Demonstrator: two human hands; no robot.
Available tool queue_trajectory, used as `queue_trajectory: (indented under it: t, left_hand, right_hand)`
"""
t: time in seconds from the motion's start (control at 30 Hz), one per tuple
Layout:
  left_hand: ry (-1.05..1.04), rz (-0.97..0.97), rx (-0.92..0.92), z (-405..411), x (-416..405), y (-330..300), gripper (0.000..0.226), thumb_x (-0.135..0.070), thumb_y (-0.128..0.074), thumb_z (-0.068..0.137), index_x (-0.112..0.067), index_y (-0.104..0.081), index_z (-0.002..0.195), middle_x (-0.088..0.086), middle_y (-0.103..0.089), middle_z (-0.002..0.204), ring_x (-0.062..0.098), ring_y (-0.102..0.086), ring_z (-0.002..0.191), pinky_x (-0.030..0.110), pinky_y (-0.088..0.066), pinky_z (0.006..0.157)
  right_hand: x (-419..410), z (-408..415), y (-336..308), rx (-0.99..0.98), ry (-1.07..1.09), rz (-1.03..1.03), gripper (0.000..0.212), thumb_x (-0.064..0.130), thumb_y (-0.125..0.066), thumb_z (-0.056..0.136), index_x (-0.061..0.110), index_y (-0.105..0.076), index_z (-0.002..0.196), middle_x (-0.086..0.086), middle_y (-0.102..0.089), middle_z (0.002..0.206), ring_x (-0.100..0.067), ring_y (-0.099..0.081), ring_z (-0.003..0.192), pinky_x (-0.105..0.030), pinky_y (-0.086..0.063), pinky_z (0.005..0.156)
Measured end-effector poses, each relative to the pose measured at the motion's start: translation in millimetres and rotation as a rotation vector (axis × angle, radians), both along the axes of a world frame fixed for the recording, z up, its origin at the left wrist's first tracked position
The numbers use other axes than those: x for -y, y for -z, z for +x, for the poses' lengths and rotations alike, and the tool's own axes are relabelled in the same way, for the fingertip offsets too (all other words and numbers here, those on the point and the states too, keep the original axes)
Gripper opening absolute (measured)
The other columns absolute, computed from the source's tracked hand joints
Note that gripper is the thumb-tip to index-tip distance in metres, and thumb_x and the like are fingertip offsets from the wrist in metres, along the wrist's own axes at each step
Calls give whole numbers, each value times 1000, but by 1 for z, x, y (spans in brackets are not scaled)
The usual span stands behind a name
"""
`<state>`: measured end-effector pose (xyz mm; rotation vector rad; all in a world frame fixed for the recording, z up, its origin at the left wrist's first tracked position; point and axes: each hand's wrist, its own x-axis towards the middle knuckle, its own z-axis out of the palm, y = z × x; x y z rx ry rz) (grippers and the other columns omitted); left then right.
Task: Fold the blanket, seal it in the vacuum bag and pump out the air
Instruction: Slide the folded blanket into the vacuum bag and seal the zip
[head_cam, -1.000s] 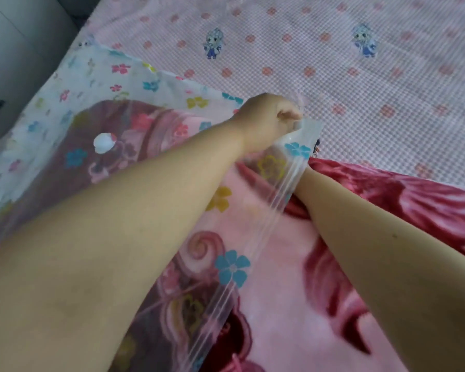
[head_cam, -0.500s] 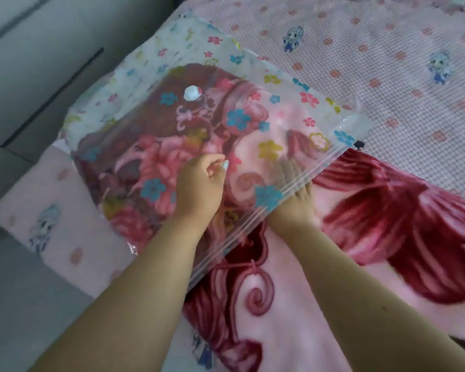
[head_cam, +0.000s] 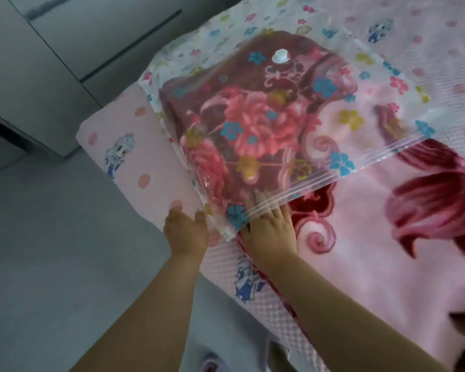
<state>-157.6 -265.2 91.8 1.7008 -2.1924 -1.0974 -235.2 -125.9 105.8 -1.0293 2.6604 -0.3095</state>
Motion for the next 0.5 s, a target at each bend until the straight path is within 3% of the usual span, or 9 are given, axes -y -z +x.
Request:
queue_trajectory:
  t: [0.03, 0.1, 0.17, 0.27, 0.37, 0.5]
  left_hand:
    - [-28, 174, -23, 5, -5, 12, 51, -31, -54, 96, 0, -43, 135, 13, -57, 127, 31, -53, 113, 34, -40, 96]
    - [-23, 471, -86, 8, -13, 32, 45, -33, -51, 98, 3, -53, 125, 13, -62, 118, 31, -60, 104, 37, -48, 90]
    - [-18, 644, -169, 9, -22, 48, 31, -25, -51, 98, 1, -64, 109, 15, -67, 103, 32, -64, 93, 43, -52, 88]
    - [-95, 774, -304, 6, -33, 61, 25, -26, -47, 101, -11, -63, 90, 8, -62, 74, 21, -58, 63, 35, -50, 67]
    - [-100, 776, -348, 2, -36, 68, 23, -28, -49, 100, -12, -61, 88, 7, -60, 66, 16, -55, 51, 28, -48, 51]
    - [-16, 647, -276, -4, -36, 79, 23, -22, -53, 97, -4, -60, 85, 16, -61, 74, 24, -57, 61, 31, -46, 59]
  right_hand:
    - [-5, 9, -1, -34, 50, -18, 59, 37, -45, 93, 23, -30, 148, -6, -22, 155, -26, -16, 142, -39, -4, 116]
    - [-9, 25, 3, -136, 113, -57, 43, 35, -55, 88, 24, -55, 129, -6, -49, 129, -30, -44, 117, -40, -35, 99]
    - [-12, 32, 10, -161, 111, -100, 36, 33, -58, 86, 23, -61, 120, -2, -56, 113, -27, -52, 101, -37, -42, 87]
    - [-23, 27, 26, -88, 76, 10, 55, 42, -47, 90, 22, -39, 141, -2, -46, 137, -27, -42, 124, -38, -34, 103]
    - [-35, 28, 43, -94, 116, 186, 82, 59, -33, 89, 13, -8, 151, -9, -20, 156, -28, -19, 142, -39, -10, 117]
    - [-17, 40, 65, -303, 121, 293, 97, 70, -19, 89, -4, 0, 148, -21, -18, 155, -32, -19, 143, -44, -2, 117]
